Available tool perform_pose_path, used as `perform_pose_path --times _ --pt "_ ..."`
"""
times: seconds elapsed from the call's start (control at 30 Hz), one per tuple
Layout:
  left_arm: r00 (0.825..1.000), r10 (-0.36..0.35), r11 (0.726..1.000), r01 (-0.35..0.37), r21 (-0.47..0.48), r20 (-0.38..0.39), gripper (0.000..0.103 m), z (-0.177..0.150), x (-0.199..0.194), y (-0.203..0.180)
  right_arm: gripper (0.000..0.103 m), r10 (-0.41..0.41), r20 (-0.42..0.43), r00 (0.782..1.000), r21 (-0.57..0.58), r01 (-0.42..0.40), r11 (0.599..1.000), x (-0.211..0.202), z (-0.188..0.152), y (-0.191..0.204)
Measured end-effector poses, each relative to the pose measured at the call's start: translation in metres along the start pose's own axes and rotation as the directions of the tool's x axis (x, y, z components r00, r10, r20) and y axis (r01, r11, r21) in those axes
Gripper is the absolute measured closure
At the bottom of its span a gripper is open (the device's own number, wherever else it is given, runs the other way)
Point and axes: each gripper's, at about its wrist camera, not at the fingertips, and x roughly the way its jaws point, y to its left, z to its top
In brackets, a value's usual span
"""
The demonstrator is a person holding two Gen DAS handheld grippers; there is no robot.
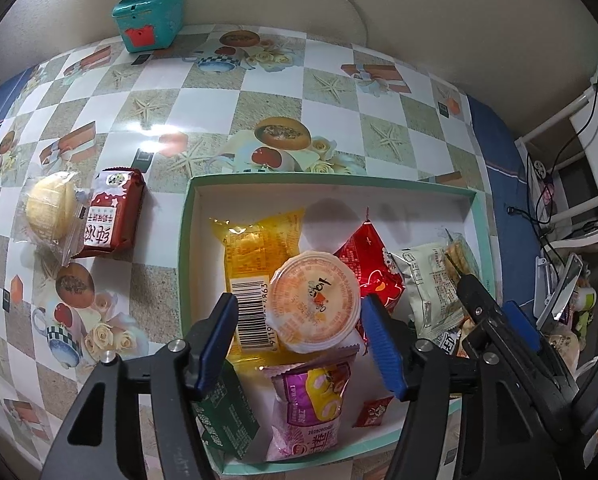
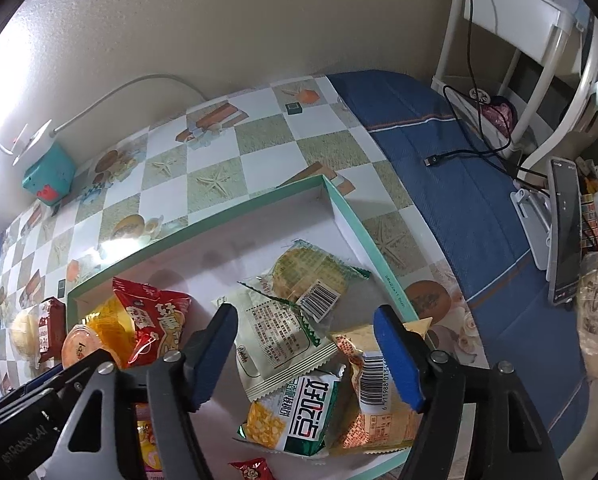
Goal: Organize snacks
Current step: 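Open both tools to drop the jelly cup and cracker pack into the tray, then withdraw both open tools from the tray toward the bun and biscuit bag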
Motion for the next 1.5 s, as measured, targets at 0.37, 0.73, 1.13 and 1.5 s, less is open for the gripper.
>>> perform_pose_path --times 0.37,0.73,1.13,1.5 --pt "0.999 -0.012 1.0 0.013 -0.025 0.046 0.037 0.004 -0.022 0.01 0.017 -0.015 0.016 1.0 0.005 0.015 1.0 -0.01 0.003 -0.001" --pt "0.995 0.079 0.993 -0.072 -0.09 0.069 0.022 0.008 -0.022 0.034 0.0 -0.024 0.027 0.999 -0.011 0.024 1.0 -0.015 0.005 0.002" --pt "0.986 0.142 0.983 -0.13 -0.129 0.088 0.022 0.012 -0.027 0.057 0.0 -0.023 0.036 0.999 -0.038 0.024 0.999 -0.02 0.004 0.013" --pt "0.98 0.169 0.969 -0.145 -0.201 0.106 0.022 0.016 -0.043 0.099 0.0 -0.008 0.047 0.999 -0.084 0.012 0.996 -0.029 0.002 0.041"
